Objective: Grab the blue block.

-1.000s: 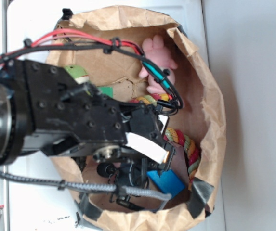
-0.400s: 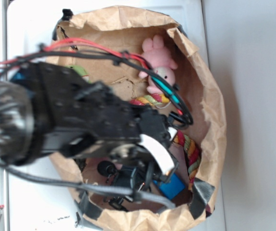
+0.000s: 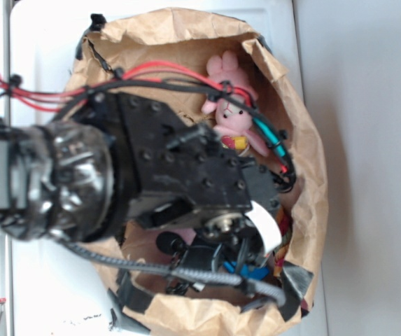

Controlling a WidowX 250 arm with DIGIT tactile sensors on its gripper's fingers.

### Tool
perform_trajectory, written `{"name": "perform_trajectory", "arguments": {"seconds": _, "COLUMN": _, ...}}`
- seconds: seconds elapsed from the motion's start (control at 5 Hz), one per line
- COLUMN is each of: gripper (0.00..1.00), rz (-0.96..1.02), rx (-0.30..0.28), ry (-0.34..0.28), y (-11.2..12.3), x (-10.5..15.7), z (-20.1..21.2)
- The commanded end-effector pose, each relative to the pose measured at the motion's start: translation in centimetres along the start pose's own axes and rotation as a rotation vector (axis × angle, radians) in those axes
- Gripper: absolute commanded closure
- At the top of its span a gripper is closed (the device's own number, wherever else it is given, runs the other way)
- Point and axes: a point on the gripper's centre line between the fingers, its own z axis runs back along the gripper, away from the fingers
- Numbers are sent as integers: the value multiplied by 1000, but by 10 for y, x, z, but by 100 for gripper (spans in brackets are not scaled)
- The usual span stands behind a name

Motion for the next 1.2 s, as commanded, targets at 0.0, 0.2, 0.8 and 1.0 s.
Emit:
{"name": "perform_trajectory", "arguments": {"seconds": 0.0, "gripper": 0, "rz": -66, "rx": 31, "ry": -49, "y": -13, "x": 16, "z": 0}}
{"name": "perform_trajectory", "arguments": {"seconds": 0.2, "gripper": 0, "rz": -80, "rx": 31, "ry": -48, "y": -19, "x": 19, "z": -5}}
{"name": "perform_trajectory", "arguments": {"seconds": 0.8, "gripper": 0, "rz": -135, "rx": 35, "ry": -52, "y": -29, "x": 23, "z": -18}}
{"name": "perform_trajectory", "arguments": {"seconds": 1.0, "gripper": 0, "rz": -132, "rx": 39, "ry": -48, "y": -26, "x": 26, "z": -22}}
